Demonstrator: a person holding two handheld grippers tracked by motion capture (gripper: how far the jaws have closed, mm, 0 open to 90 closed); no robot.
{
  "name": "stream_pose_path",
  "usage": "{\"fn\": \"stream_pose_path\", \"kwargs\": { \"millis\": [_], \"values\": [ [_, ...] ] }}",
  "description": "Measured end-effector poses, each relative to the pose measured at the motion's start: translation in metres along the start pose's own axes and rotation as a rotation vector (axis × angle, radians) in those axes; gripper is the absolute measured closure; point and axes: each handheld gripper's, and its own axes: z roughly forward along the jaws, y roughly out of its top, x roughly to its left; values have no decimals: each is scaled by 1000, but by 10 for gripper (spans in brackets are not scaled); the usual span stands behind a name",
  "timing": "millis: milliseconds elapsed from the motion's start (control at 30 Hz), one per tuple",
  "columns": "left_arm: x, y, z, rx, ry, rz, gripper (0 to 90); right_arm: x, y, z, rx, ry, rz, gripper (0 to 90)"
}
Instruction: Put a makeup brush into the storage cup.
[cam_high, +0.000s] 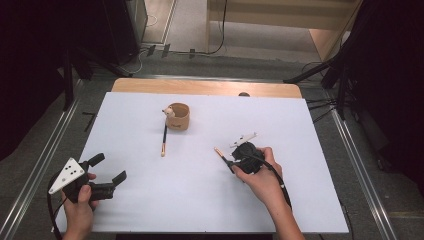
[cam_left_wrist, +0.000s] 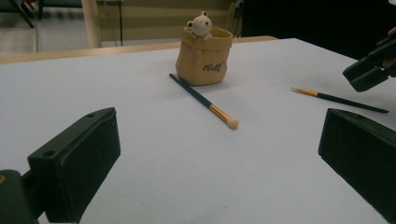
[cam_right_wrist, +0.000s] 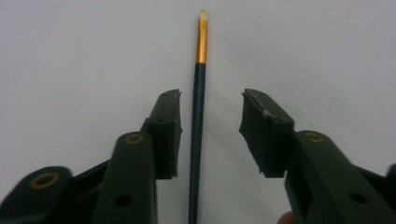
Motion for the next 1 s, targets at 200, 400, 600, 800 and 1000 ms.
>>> {"fn": "stream_pose_path", "kwargs": {
  "millis": [200, 400, 600, 800, 1000],
  "values": [
    [-1, 0, 2, 6, -4, 1, 0, 1, 2, 5, 93, 70, 84, 734],
    [-2, -1, 2, 11, -6, 8, 0, 3, 3, 10, 126, 57, 78, 747],
    [-2, -1, 3, 13, -6, 5, 0, 4, 1, 18, 166, 27, 54, 807],
    [-3, -1, 5, 16, -12, 0, 0, 7, -2, 20, 149, 18, 51, 857],
    [-8, 0, 14, 18, -26, -9, 0, 7, -4, 18, 123, 23, 63, 859]
  ]
}}
